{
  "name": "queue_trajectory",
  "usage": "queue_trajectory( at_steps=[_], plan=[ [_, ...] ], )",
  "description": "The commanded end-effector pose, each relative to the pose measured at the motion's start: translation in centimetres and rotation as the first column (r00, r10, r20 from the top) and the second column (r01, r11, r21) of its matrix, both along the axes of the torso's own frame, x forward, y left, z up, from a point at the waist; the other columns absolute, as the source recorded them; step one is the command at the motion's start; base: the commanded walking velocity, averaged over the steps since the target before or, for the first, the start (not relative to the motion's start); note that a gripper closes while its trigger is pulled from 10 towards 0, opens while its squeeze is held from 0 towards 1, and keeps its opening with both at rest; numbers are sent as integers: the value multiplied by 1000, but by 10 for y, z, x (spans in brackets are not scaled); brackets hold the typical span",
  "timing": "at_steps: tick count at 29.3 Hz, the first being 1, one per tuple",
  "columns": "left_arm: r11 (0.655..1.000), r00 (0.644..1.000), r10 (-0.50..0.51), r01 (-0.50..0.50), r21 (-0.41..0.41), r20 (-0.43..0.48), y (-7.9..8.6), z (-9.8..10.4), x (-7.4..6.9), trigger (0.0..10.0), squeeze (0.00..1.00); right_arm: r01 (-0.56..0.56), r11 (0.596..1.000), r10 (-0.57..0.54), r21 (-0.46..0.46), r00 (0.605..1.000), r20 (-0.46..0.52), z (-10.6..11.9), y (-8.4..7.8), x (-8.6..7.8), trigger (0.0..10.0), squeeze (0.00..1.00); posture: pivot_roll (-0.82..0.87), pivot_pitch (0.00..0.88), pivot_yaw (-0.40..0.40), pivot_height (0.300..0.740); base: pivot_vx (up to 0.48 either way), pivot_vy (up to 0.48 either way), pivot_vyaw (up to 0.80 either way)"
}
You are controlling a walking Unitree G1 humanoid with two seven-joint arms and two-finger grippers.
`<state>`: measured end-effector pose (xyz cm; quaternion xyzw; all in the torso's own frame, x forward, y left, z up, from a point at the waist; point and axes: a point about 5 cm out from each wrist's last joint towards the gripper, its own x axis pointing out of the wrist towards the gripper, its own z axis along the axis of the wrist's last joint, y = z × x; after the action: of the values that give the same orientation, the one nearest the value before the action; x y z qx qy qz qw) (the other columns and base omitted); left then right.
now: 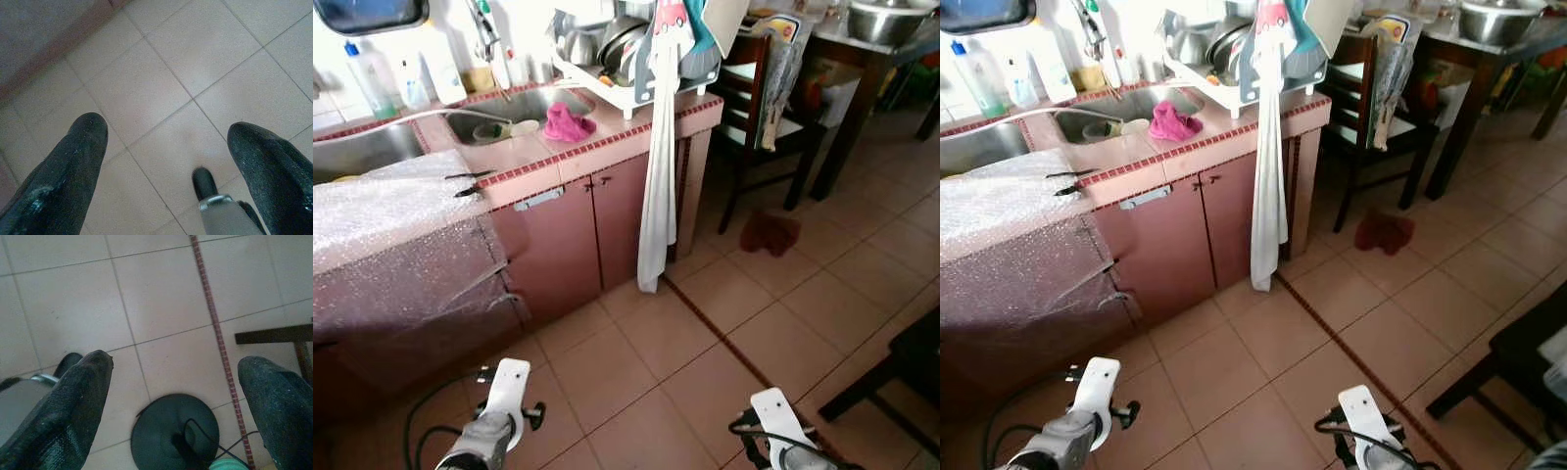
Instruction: Kitchen organization
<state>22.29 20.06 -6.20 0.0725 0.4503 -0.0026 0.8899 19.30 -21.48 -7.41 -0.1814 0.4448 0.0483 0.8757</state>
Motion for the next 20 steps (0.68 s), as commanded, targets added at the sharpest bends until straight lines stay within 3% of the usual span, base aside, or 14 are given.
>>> queue_trajectory(
  at_steps=[1,20],
  plan=[
    [1000,1000,-4,4,2,7,1,2,3,10000,0,-6,1000,6,-3,1000,9,1,0,2,10000,0,-41,0,36,740,0,0,0],
    [1000,1000,-30,30,3,-4,3,2,3,10000,0,-40,999,40,-13,999,5,0,2,0,10000,0,-42,0,37,740,0,0,0]
  ],
)
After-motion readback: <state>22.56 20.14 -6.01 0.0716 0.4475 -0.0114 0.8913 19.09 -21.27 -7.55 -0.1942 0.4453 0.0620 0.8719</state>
